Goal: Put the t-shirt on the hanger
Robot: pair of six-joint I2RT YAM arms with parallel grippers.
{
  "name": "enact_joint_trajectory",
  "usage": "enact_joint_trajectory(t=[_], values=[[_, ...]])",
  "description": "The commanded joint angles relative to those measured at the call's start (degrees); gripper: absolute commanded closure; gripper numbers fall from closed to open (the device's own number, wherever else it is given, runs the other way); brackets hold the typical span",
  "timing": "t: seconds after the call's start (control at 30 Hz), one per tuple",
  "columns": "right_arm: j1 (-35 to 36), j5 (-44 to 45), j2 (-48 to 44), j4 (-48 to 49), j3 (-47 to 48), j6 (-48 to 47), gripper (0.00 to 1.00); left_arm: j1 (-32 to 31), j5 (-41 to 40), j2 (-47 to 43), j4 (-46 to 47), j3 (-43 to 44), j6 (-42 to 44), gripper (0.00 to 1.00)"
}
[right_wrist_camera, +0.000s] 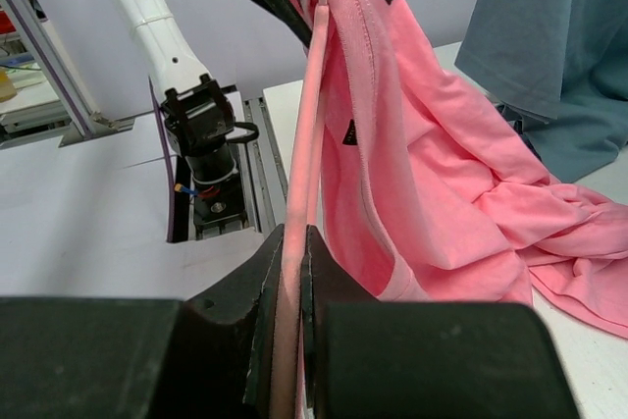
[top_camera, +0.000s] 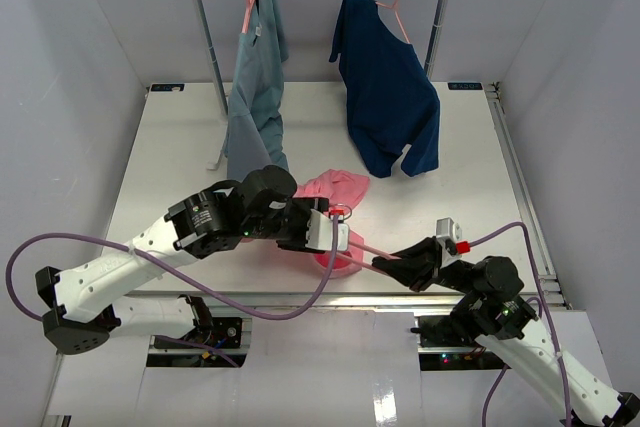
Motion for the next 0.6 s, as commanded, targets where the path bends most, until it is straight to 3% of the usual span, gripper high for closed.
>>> enact_joint_trajectory(t=[0.0, 0.1, 0.17, 0.47, 0.5, 0.57], values=[[0.03, -1.88, 0.06, 6.64, 3.76, -1.17, 0.92, -0.24, 5.55, 0.00, -2.86, 0.89, -1.39, 0.55], [-0.01, -2.37, 1.92, 7.69, 3.84, -1.91, 0.92, -0.24, 11.02, 0.56, -5.02, 1.59, -1.56, 0.90], [0.05, -2.50, 3.77, 8.35, 4.00, -2.59, 0.92, -0.24, 13.95, 1.04, -6.66, 1.80, -1.69, 1.00], [-0.01, 1.12, 7.09, 10.20, 3.62, -3.29, 0.90, -0.24, 12.53, -3.71, -5.48, -2.68, -3.37, 1.00], [0.05, 2.71, 6.84, 9.53, 4.11, -3.29, 0.87, -0.24, 12.04, -4.27, -4.92, -2.99, -4.05, 1.00], [0.07, 8.76, 6.58, 6.82, 5.60, -3.34, 0.70, -0.24, 10.24, -6.13, -2.93, -3.64, -6.31, 1.00]])
